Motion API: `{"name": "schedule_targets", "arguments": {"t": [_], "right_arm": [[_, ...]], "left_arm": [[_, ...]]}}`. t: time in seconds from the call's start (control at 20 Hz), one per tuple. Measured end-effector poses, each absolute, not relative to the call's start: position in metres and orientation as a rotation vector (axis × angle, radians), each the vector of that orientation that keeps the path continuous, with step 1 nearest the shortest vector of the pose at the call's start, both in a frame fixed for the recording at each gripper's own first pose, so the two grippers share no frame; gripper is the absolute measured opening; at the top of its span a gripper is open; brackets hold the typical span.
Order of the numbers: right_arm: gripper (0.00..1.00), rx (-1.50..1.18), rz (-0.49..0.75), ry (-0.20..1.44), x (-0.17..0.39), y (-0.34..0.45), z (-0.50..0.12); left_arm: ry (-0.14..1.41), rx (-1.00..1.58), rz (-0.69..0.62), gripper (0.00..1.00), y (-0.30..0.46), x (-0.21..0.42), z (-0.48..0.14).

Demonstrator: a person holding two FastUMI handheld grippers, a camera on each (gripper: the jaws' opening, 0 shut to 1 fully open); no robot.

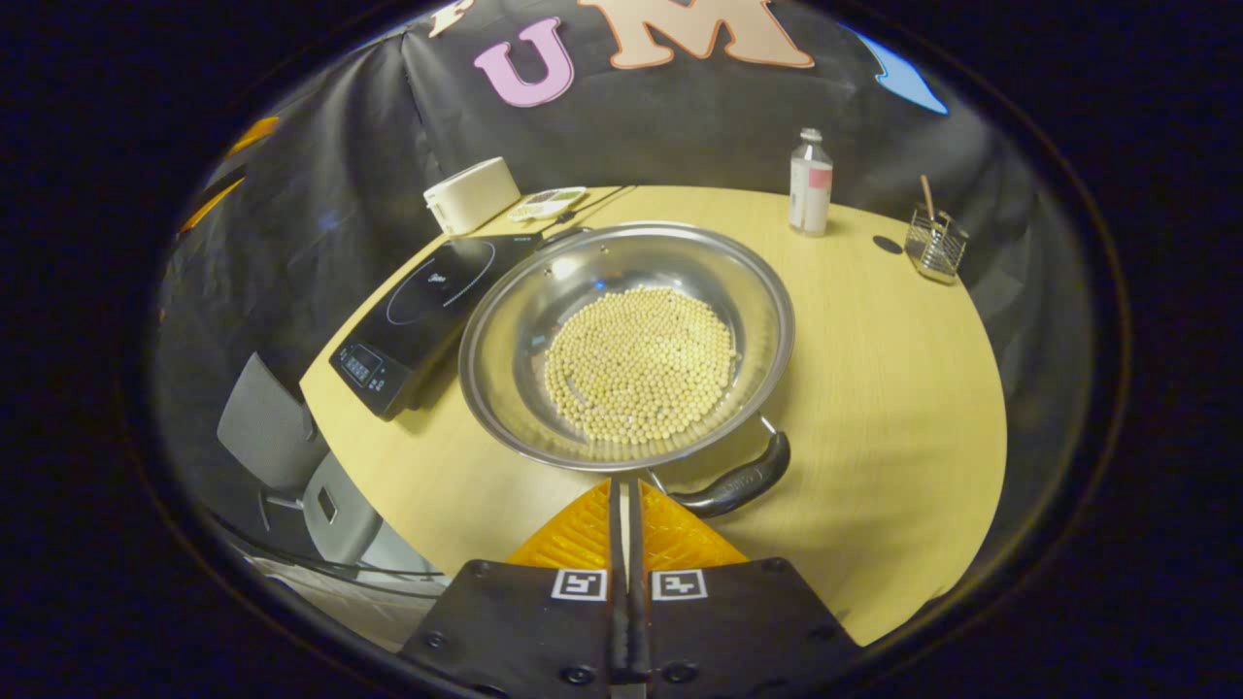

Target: First push the handle of the pot to place it horizontally, then grasp the pot with both hands and set it on the induction cooktop.

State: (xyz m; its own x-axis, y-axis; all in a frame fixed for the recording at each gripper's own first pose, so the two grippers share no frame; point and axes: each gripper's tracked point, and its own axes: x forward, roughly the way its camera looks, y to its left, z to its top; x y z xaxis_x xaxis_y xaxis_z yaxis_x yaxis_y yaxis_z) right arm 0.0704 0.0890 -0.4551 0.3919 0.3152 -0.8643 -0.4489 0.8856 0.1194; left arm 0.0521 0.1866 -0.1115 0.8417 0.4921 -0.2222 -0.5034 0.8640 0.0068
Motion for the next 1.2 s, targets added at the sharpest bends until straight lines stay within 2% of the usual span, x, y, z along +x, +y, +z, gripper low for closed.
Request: {"name": "schedule_targets", "arguments": {"t": [0.05, 0.2, 0.25, 0.4, 0.5, 0.8, 0.85, 0.9, 0.95, 1.0, 1.2], "right_arm": [[0.0, -0.141, 0.494, 1.066, 0.071, 0.089, -0.457], [0.03, -0.154, 0.493, 1.086, 0.072, 0.081, -0.464], [0.0, -0.141, 0.488, 1.083, 0.074, 0.08, -0.463], [0.03, -0.142, 0.488, 1.087, 0.078, 0.078, -0.467], [0.0, -0.144, 0.477, 1.095, 0.081, 0.073, -0.468], [0.0, -0.136, 0.445, 1.095, 0.091, 0.062, -0.472], [0.0, -0.135, 0.438, 1.093, 0.093, 0.06, -0.473], [0.03, -0.13, 0.432, 1.092, 0.096, 0.059, -0.473], [0.0, -0.128, 0.425, 1.089, 0.098, 0.057, -0.473], [0.0, -0.129, 0.418, 1.085, 0.102, 0.055, -0.473], [0.03, -0.117, 0.382, 1.07, 0.118, 0.045, -0.474]], "left_arm": [[0.217, -0.045, 0.533, 0.93, 0.186, 0.053, -0.109], [0.222, -0.044, 0.538, 0.96, 0.181, 0.051, -0.109], [0.225, -0.038, 0.539, 0.93, 0.182, 0.05, -0.11], [0.226, -0.038, 0.55, 0.96, 0.184, 0.048, -0.11], [0.228, -0.036, 0.554, 0.92, 0.184, 0.046, -0.11], [0.233, -0.037, 0.558, 0.96, 0.183, 0.045, -0.113], [0.234, -0.036, 0.557, 0.93, 0.183, 0.046, -0.113], [0.231, -0.033, 0.557, 0.96, 0.183, 0.046, -0.111], [0.23, -0.031, 0.555, 0.96, 0.183, 0.046, -0.112], [0.232, -0.03, 0.553, 0.93, 0.183, 0.047, -0.112], [0.238, -0.03, 0.544, 0.93, 0.182, 0.05, -0.114]]}}
